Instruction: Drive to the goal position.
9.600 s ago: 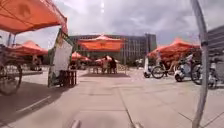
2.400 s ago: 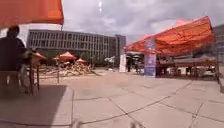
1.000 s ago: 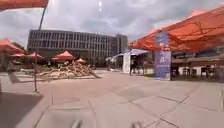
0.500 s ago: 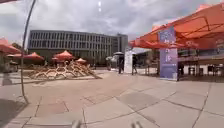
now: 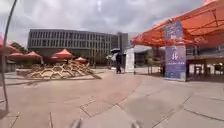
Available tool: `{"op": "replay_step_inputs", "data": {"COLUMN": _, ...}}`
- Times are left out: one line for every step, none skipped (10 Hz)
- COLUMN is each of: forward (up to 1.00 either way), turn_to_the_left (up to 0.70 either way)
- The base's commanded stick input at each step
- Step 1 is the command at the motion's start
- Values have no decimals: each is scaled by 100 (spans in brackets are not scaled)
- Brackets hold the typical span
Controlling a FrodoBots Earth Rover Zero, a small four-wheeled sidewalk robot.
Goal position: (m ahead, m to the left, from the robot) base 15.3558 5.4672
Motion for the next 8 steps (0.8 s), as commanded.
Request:
{"op": "replay_step_inputs", "data": {"forward": 85, "turn_to_the_left": 3}}
{"op": "replay_step_inputs", "data": {"forward": 85, "turn_to_the_left": 3}}
{"op": "replay_step_inputs", "data": {"forward": 85, "turn_to_the_left": 3}}
{"op": "replay_step_inputs", "data": {"forward": 85, "turn_to_the_left": 3}}
{"op": "replay_step_inputs", "data": {"forward": 85, "turn_to_the_left": 7}}
{"op": "replay_step_inputs", "data": {"forward": 85, "turn_to_the_left": 6}}
{"op": "replay_step_inputs", "data": {"forward": 85, "turn_to_the_left": 3}}
{"op": "replay_step_inputs", "data": {"forward": 85, "turn_to_the_left": 3}}
